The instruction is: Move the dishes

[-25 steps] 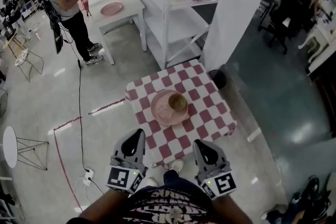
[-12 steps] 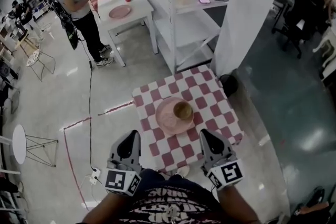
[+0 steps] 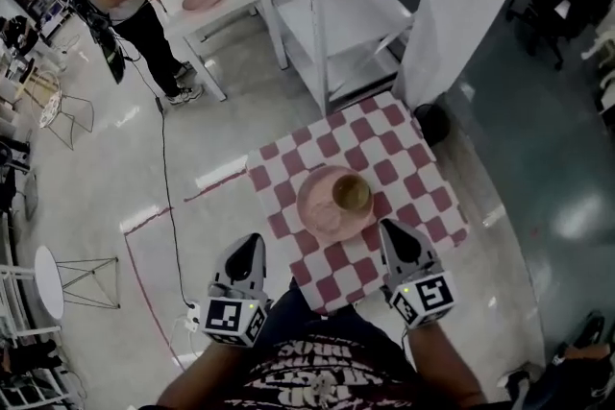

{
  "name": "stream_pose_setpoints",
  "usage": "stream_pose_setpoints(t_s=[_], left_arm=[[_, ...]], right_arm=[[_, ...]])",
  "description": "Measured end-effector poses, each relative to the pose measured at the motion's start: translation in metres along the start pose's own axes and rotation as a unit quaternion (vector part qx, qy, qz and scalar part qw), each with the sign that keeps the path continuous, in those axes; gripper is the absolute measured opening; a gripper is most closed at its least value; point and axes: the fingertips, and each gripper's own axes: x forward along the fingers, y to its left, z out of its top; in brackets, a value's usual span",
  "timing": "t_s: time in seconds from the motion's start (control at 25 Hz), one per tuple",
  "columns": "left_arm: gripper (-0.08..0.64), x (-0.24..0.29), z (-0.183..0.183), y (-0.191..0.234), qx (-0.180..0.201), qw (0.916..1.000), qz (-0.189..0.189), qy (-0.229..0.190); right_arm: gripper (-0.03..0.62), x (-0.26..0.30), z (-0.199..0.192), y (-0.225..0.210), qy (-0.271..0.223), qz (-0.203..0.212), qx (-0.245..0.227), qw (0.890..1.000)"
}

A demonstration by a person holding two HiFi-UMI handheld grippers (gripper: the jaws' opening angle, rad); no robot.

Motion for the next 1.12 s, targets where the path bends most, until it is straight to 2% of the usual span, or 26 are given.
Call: stream_pose_setpoints(t_s=[0.16,0.28,0.48,0.68,0.76,0.84,0.88,0.96,1.12], left_arm=[[0.031,0.054,-0.028,0.013,-0.005,0.9978,-0.048,0.046],[0.031,0.091,-0.060,0.020,-0.011,0.9930,-0.078,0.087],[0.031,0.139,-0.118,0.028,-0.020,0.9805,-0.123,0.152],[0.031,0.156,-0.170,0.027,-0.040,0.9646,-0.153,0.211],[0.031,0.159,-0.188,0.026,-0.041,0.9587,-0.164,0.229],[0.031,0.160,-0.205,0.027,-0.043,0.9534,-0.171,0.245],[0.031,0.161,-0.212,0.027,-0.044,0.9514,-0.173,0.251],[0.031,0.165,-0.220,0.029,-0.045,0.9493,-0.174,0.258],[0.031,0.169,-0.224,0.030,-0.052,0.9461,-0.175,0.267]], right_arm=[[0.035,0.026,-0.017,-0.013,0.028,-0.039,0.011,0.999],[0.037,0.043,-0.041,-0.028,0.054,-0.070,0.030,0.996],[0.037,0.073,-0.085,-0.050,0.091,-0.106,0.054,0.989],[0.038,0.098,-0.139,-0.071,0.139,-0.127,0.085,0.978],[0.043,0.107,-0.162,-0.080,0.157,-0.135,0.102,0.973],[0.128,0.113,-0.184,-0.087,0.178,-0.140,0.117,0.967],[0.140,0.114,-0.194,-0.090,0.188,-0.145,0.121,0.964],[0.141,0.117,-0.215,-0.099,0.212,-0.159,0.128,0.956],[0.153,0.118,-0.262,-0.114,0.270,-0.187,0.165,0.930]])
